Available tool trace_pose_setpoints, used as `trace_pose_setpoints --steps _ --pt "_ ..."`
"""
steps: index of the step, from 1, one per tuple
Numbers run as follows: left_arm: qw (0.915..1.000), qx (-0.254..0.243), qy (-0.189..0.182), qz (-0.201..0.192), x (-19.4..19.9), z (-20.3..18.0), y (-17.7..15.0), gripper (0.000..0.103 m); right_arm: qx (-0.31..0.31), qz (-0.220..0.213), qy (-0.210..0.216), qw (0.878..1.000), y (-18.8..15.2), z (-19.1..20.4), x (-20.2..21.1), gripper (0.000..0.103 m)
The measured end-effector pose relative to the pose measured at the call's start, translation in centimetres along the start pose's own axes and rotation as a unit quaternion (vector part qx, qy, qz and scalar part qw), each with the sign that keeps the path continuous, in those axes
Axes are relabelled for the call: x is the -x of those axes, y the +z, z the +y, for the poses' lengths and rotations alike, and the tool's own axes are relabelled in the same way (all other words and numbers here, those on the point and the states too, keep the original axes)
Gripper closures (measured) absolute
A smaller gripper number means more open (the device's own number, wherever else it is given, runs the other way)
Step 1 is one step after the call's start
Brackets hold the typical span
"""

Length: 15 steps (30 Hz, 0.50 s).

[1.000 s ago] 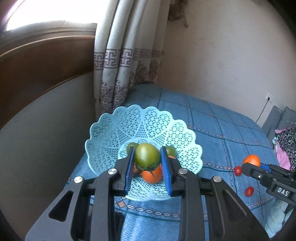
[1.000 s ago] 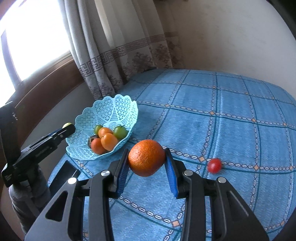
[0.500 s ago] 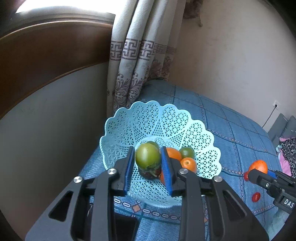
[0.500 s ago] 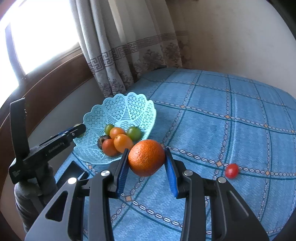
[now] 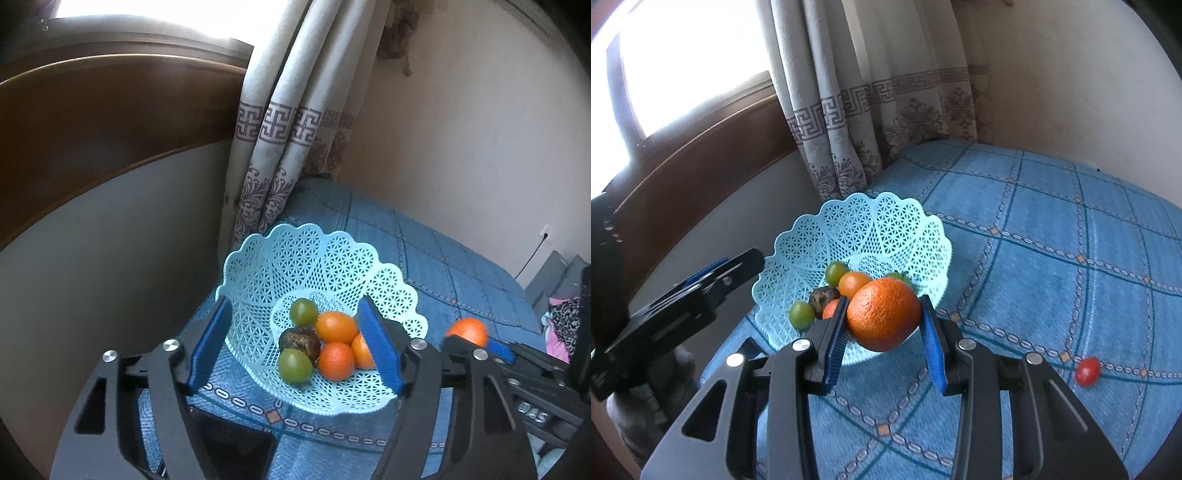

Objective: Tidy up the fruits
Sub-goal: 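Carry both fruits over the basket and open both tools to drop them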

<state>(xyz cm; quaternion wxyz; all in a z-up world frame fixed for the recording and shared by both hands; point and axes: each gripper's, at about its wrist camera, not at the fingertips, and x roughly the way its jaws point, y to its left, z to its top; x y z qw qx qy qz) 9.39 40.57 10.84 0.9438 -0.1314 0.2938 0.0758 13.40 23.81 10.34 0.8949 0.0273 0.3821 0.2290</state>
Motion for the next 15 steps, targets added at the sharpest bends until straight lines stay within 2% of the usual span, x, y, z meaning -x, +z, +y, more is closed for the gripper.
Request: trace_pose_setpoints --steps 7,9,15 --pt "0.9998 0.018 -0.007 -0.008 0.9 0.6 0.5 0.02 -0.006 0.017 -0.016 1.0 1.2 0.5 -2.3 0.063" --pt "0.9997 0.023 -0.006 -0.01 1.0 0.9 0.6 0.019 -0.016 0.013 -0.019 1.0 1.2 0.2 -2.4 0.051" --pt "0.9994 0.032 -0.007 -0.008 1.1 1.1 0.6 0.018 -0.033 0.009 -0.023 0.999 1.0 -0.8 -2.0 0.051"
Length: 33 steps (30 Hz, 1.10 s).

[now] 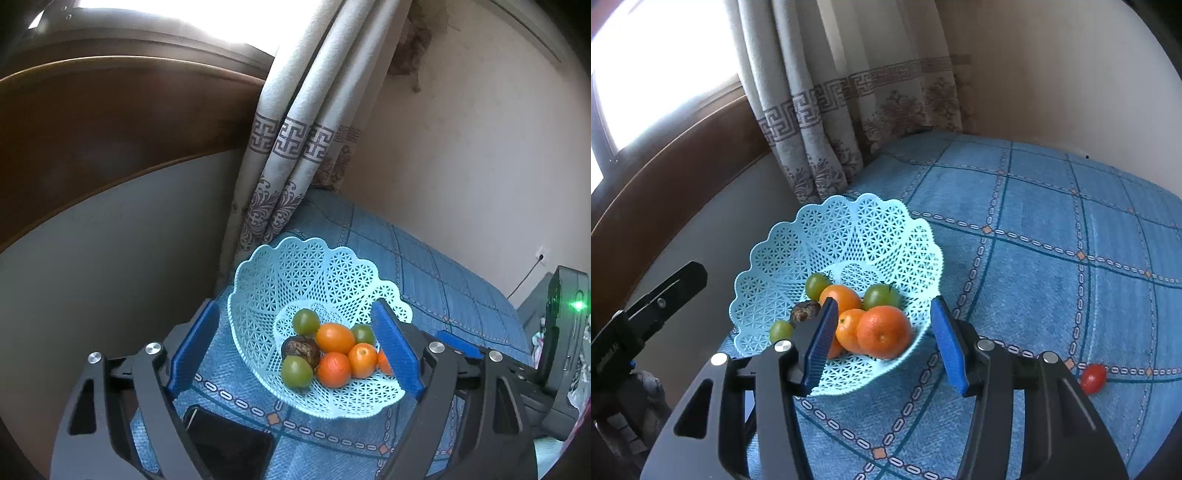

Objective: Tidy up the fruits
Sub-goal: 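Carry both fruits over the basket and open both tools to drop them, then return both tools to the red cherry tomatoes and grasp one with the right tool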

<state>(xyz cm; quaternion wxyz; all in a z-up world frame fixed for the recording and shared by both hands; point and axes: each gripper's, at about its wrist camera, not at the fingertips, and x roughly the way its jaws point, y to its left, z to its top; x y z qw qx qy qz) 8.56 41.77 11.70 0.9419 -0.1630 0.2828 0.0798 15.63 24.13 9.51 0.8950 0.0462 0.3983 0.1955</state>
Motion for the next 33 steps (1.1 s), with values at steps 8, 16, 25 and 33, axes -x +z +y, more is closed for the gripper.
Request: trace_pose_setpoints --steps 8,16,25,33 --pt "1.0 -0.007 -0.006 0.001 0.0 -0.7 -0.2 0.013 -0.015 -0.008 -0.01 1.0 -0.6 -1.5 1.2 0.051" --pt "0.9998 -0.013 -0.012 0.008 -0.3 -1.5 -0.4 0.01 -0.031 -0.006 -0.03 0.999 -1.1 -4.3 2.2 0.05" --pt "0.9991 -0.033 -0.02 0.017 -0.8 -3.1 -1.1 0.008 -0.066 0.009 -0.051 0.996 -2.6 -8.9 3.0 0.05" --pt "0.9979 -0.054 -0.025 0.025 -1.0 -4.6 -1.9 0.008 -0.089 0.01 -0.064 0.994 -4.0 -12.1 4.3 0.05"
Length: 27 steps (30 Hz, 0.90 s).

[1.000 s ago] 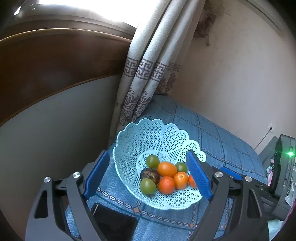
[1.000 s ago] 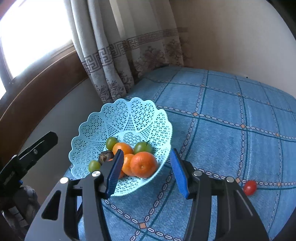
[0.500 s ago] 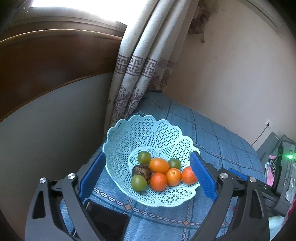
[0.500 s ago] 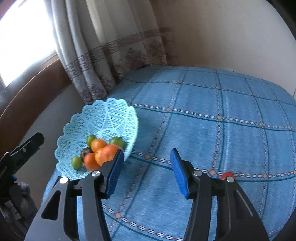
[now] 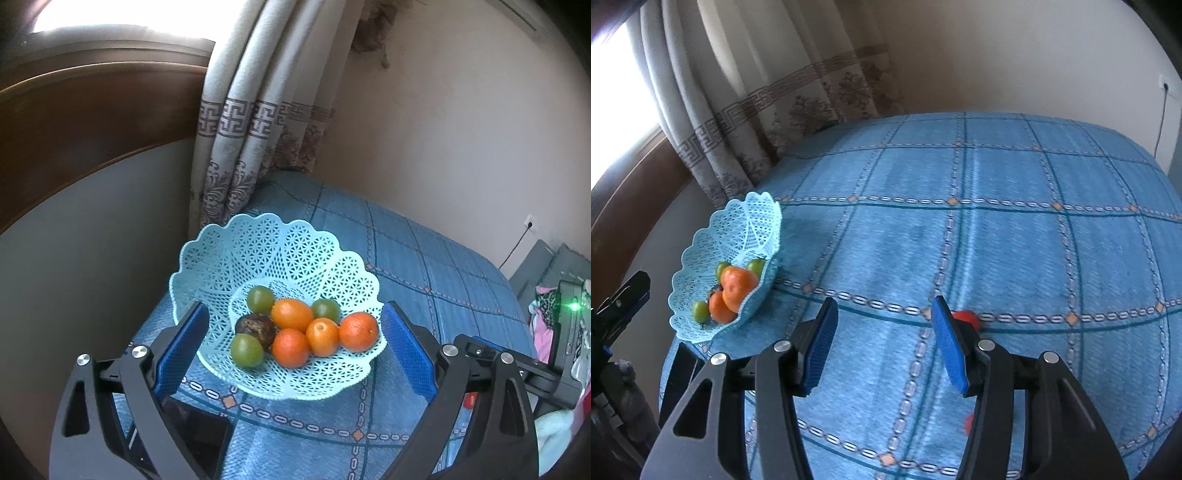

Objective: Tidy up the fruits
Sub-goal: 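Return both tools to the red cherry tomatoes and grasp one with the right tool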

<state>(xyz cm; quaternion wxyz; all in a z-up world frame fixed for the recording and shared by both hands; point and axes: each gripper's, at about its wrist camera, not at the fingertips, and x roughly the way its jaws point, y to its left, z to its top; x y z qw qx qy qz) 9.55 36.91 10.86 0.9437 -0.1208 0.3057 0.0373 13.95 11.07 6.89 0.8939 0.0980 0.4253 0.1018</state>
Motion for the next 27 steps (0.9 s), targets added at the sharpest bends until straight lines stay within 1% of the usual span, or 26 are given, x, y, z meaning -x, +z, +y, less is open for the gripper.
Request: trace_pose_setpoints --steps 9,17,23,27 --pt "0.9998 -0.017 -0.002 0.006 -0.3 -1.3 -0.5 0.007 -0.01 0.01 -0.015 1.0 -1.2 -2.9 0.8 0.05" --pt "0.9994 -0.032 -0.004 0.014 -0.7 -2.5 -1.1 0.007 -0.004 0.02 -0.021 1.0 -3.6 -5.1 1.4 0.05" --pt "0.9987 -0.046 -0.008 0.018 -0.9 -3.4 -1.6 0.007 0.022 0.02 -0.025 0.999 -5.8 -5.2 1.8 0.05" --pt "0.9982 -0.055 -0.008 0.022 -1.1 -4.0 -2.0 0.007 0.049 0.013 -0.042 0.998 -7.1 -4.8 1.8 0.05"
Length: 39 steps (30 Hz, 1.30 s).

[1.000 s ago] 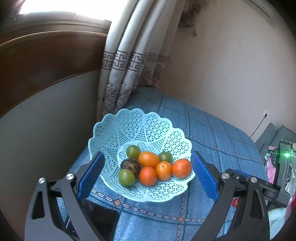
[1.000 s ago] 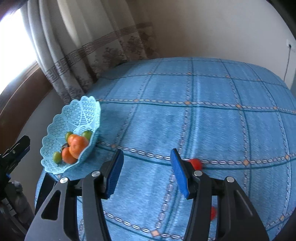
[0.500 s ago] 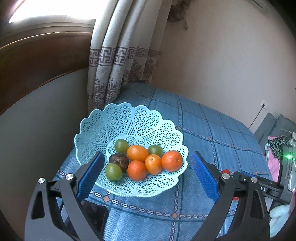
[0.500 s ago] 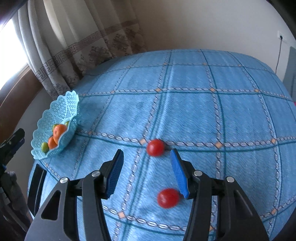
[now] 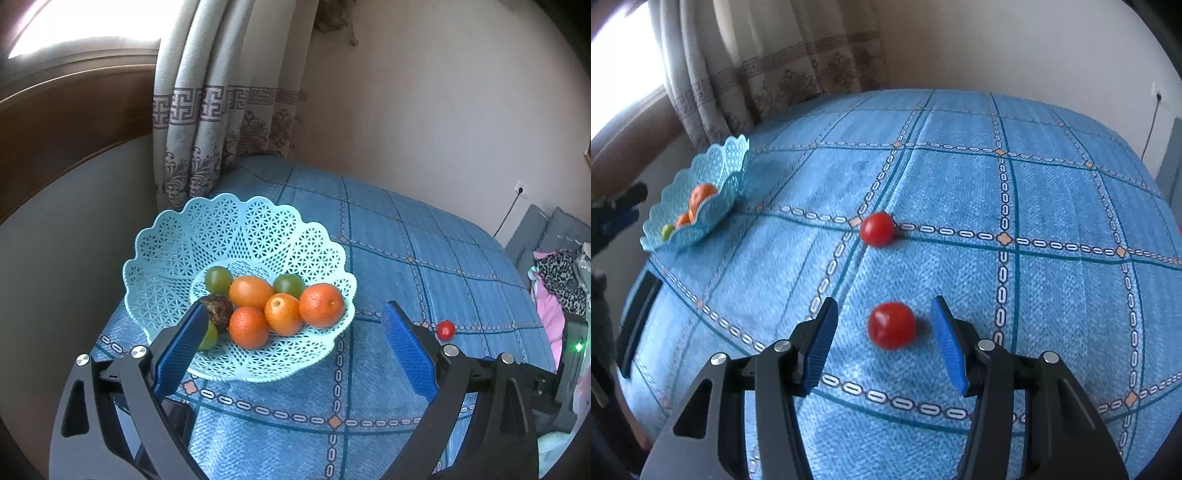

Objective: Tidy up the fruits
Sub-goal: 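Return both tools to the red cherry tomatoes and grasp one with the right tool, then grasp the other red cherry tomato with the left tool while the right holds its tomato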

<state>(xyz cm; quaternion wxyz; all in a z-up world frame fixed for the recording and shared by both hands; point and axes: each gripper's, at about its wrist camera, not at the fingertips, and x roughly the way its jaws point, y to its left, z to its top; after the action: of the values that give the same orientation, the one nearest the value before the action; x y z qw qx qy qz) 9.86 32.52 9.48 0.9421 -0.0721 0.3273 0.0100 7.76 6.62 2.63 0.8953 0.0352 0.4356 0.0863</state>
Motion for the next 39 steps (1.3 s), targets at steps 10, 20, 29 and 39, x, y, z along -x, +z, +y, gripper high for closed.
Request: trace_pose_setpoints --steps 10,20,29,39 --pt "0.9996 -0.026 -0.001 0.014 -1.1 -2.0 -0.8 0.007 0.007 0.003 -0.008 1.0 -0.7 -0.4 -1.0 0.062" --pt "0.9987 -0.038 0.001 0.032 -2.8 -3.8 -1.9 0.007 0.018 -0.005 0.0 1.0 -1.2 -0.3 -0.8 0.075" --pt "0.9941 -0.103 -0.003 0.036 -3.5 -8.5 -2.9 0.007 -0.006 -0.018 0.016 1.0 -1.6 -2.8 0.8 0.075" --pt "0.9846 -0.168 -0.02 0.044 -5.7 -14.1 -4.1 0.007 -0.031 -0.038 0.021 0.999 -1.8 -5.9 2.6 0.075"
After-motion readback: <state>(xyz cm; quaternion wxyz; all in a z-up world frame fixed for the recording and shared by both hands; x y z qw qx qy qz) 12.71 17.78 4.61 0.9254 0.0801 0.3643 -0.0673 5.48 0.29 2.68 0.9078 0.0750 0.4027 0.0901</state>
